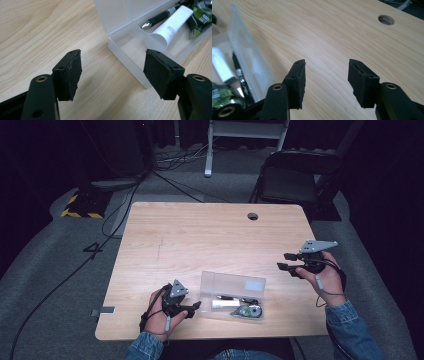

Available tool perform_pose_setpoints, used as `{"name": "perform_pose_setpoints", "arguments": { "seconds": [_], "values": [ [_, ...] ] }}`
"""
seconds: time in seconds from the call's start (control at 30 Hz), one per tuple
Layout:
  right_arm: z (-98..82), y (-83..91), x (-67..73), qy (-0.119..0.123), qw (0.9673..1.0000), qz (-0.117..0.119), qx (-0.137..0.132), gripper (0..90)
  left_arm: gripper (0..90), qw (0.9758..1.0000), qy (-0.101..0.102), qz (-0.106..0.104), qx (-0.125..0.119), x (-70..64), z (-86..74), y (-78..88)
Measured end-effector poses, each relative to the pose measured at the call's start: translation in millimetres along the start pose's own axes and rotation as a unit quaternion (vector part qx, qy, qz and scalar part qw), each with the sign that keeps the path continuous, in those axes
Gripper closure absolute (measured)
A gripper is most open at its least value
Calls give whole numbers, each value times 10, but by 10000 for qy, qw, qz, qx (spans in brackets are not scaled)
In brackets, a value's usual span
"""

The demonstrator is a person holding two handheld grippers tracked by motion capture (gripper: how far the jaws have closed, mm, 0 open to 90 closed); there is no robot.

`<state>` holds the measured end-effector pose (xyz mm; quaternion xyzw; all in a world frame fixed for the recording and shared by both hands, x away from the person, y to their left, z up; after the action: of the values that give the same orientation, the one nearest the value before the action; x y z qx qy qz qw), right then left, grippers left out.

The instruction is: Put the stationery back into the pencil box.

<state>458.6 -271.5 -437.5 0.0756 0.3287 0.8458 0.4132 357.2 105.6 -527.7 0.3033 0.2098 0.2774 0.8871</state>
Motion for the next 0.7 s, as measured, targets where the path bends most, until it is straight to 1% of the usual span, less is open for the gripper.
{"name": "perform_pose_setpoints", "arguments": {
  "seconds": [0.03,0.07,0.17,0.23,0.27,0.3,0.4,0.43,0.5,0.53,0.6,0.7],
  "values": [
    [-35,6,-42,-61,10000,-43,11,483,316,10000,-57,53,-26,28,-1,23],
    [-75,11,-93,-124,9999,-87,22,473,310,10000,-36,57,-14,38,-5,38],
    [-153,17,-187,-235,9995,-190,61,454,303,9999,4,45,-107,62,-13,84],
    [-202,9,-235,-300,9993,-224,73,446,295,9999,-8,75,-124,81,-26,119],
    [-229,4,-257,-323,9991,-249,109,444,294,9998,25,94,-158,90,-33,135],
    [-229,4,-257,-323,9991,-249,109,444,291,9998,25,94,-158,90,-33,135],
    [-338,-39,-338,-427,9983,-341,192,427,281,9996,100,192,-197,174,-78,217],
    [-338,-39,-338,-427,9983,-341,192,427,277,9996,100,192,-197,174,-78,217],
    [-423,-71,-387,-475,9976,-417,266,418,270,9989,217,305,-266,268,-119,285],
    [-472,-87,-413,-499,9972,-459,313,416,263,9987,244,358,-272,306,-132,307],
    [-533,-109,-438,-537,9968,-482,348,412,254,9980,337,433,-308,374,-157,343],
    [-616,-132,-467,-581,9962,-515,387,404,244,9971,422,546,-312,475,-206,382]
  ]
}}
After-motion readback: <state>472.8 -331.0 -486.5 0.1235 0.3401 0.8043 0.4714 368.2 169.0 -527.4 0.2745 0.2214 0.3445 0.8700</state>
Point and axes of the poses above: each handheld gripper's, and its own axes: y roughly backward along the jaws, z roughly out of its top, x roughly to its left, the point moved 6 cm from there along -y, roughly forward along the jaws, and after that the axes turned 10 degrees about -z, right-handed, at the moved point
